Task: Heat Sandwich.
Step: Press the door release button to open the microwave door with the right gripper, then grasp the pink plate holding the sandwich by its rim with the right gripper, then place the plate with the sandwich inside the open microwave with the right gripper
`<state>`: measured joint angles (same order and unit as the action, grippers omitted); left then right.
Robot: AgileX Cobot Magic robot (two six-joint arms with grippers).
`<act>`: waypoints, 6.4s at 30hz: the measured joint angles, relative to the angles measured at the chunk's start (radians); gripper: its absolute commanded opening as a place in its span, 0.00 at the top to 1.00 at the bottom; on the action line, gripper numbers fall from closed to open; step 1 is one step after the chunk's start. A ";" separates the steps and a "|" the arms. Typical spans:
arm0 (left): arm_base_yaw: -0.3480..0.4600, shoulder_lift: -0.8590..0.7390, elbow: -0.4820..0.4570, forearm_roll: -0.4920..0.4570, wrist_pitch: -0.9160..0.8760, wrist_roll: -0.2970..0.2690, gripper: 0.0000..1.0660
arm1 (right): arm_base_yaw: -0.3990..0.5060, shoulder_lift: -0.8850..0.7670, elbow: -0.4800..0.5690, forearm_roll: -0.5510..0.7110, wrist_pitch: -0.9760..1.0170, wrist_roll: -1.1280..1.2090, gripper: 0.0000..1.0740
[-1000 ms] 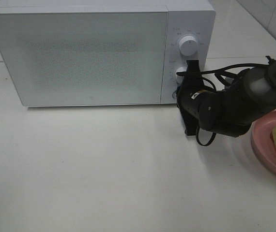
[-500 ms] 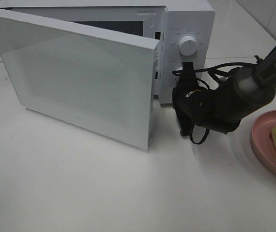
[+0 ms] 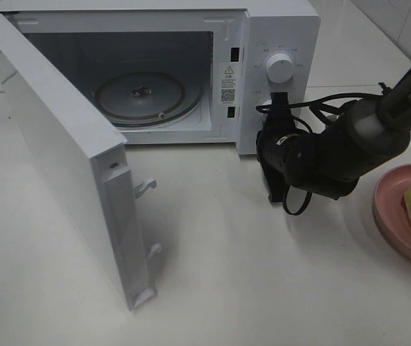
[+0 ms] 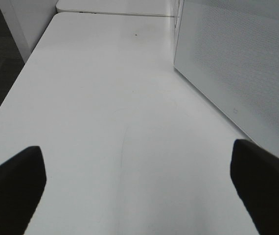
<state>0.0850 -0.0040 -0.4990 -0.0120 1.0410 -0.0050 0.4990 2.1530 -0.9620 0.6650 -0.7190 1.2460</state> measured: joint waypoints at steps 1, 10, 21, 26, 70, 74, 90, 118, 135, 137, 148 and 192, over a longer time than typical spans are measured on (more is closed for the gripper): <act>0.000 0.000 0.000 0.000 0.000 0.000 0.09 | 0.000 0.000 0.000 0.000 0.000 0.000 1.00; 0.000 0.000 0.000 0.000 0.000 0.000 0.09 | -0.002 -0.020 0.011 -0.015 0.017 0.001 1.00; 0.000 0.000 0.000 0.000 0.000 0.000 0.09 | 0.013 -0.066 0.112 -0.087 -0.076 0.056 1.00; 0.000 0.000 0.000 0.000 0.000 0.000 0.09 | 0.024 -0.108 0.169 -0.111 -0.087 0.062 1.00; 0.000 0.000 0.000 0.000 0.000 0.000 0.09 | -0.042 -0.574 0.164 -0.541 1.169 -1.071 0.93; 0.000 0.000 0.000 0.000 0.000 0.000 0.09 | -0.042 -0.574 0.128 -0.569 1.262 -1.211 0.92; 0.000 0.000 0.000 0.000 0.000 0.000 0.09 | -0.047 -0.574 0.034 -0.627 1.481 -1.254 0.48; 0.000 0.000 0.000 0.000 0.000 0.000 0.09 | -0.297 -0.574 0.034 -0.730 1.502 -1.246 0.13; 0.000 0.000 0.000 0.000 0.000 0.000 0.09 | -0.337 -0.440 0.034 -0.737 1.468 -1.228 0.16; 0.000 0.000 0.000 0.000 0.000 0.000 0.09 | -0.337 -0.415 0.034 -0.737 1.460 -1.227 0.16; 0.000 0.000 0.000 0.000 0.000 0.000 0.09 | -0.337 -0.303 0.033 -0.746 1.393 -1.218 0.18; 0.000 0.000 0.000 0.000 0.000 0.000 0.09 | -0.246 -0.271 0.030 -1.071 1.487 -0.902 1.00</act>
<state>0.0850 -0.0040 -0.4990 -0.0120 1.0410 -0.0050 0.2530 1.8820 -0.9320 -0.4060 0.7680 0.3440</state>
